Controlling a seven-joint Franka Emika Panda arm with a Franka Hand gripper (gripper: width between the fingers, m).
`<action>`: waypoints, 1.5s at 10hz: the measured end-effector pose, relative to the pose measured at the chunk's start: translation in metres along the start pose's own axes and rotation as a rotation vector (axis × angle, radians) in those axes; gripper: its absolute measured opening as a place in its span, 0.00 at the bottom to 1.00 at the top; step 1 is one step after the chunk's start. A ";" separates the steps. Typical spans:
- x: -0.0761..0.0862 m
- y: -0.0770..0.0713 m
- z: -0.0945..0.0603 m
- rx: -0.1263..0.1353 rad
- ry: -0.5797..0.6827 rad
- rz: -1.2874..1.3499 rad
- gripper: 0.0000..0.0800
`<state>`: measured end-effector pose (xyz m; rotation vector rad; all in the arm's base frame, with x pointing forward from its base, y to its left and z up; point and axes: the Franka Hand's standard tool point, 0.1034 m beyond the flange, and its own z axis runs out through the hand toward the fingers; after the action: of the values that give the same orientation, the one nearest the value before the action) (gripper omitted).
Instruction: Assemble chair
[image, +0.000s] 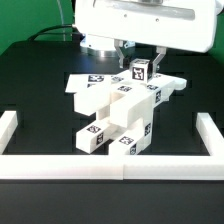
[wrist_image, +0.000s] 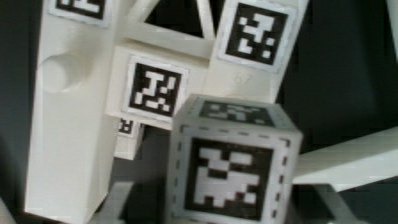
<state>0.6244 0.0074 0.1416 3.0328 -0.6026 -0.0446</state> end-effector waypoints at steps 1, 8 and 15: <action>-0.001 0.000 0.001 -0.001 -0.001 0.000 0.36; -0.003 -0.001 0.010 -0.009 -0.009 -0.001 0.36; -0.001 -0.003 0.013 -0.006 0.011 -0.004 0.36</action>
Offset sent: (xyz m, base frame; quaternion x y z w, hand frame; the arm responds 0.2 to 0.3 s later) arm 0.0034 0.0035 -0.0031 -0.0007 0.0023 -0.0023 1.0000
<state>0.6241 0.0097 0.1287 3.0267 -0.5947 -0.0299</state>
